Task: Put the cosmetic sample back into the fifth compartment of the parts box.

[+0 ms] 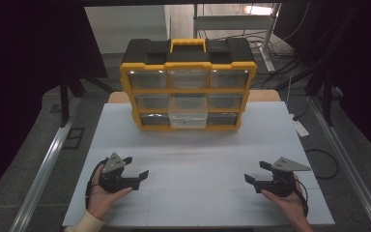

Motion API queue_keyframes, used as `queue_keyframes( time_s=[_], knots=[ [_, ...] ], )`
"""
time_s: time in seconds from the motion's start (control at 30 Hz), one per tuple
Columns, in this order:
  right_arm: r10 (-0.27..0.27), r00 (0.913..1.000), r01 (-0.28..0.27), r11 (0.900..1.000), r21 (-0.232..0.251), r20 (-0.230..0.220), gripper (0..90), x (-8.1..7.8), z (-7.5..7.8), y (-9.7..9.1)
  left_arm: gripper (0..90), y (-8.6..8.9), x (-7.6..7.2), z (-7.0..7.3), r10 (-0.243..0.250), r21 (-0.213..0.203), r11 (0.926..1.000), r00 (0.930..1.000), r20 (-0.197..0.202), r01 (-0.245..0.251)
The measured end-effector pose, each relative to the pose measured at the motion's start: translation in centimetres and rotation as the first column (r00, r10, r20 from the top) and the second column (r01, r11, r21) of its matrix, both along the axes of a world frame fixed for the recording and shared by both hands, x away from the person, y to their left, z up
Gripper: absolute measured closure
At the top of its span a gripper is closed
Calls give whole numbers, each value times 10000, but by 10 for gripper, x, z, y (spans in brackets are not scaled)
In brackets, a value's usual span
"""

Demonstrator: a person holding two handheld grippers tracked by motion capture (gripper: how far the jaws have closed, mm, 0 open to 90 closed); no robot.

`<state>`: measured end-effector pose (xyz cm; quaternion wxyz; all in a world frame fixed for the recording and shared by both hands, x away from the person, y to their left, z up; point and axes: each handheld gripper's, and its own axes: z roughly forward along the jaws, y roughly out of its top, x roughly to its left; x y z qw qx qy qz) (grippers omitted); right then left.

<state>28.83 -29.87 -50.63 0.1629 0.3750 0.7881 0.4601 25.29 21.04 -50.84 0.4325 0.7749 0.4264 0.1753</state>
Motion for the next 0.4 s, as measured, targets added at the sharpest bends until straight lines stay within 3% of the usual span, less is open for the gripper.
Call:
queue_keyframes(
  time_s=[0.4],
  knots=[
    [115, 9999, -116, 9999, 5, 88, 170, 0, 1, 1, 165, 0, -1, -3, 131, 127, 9998, 9999, 69, -132]
  ],
)
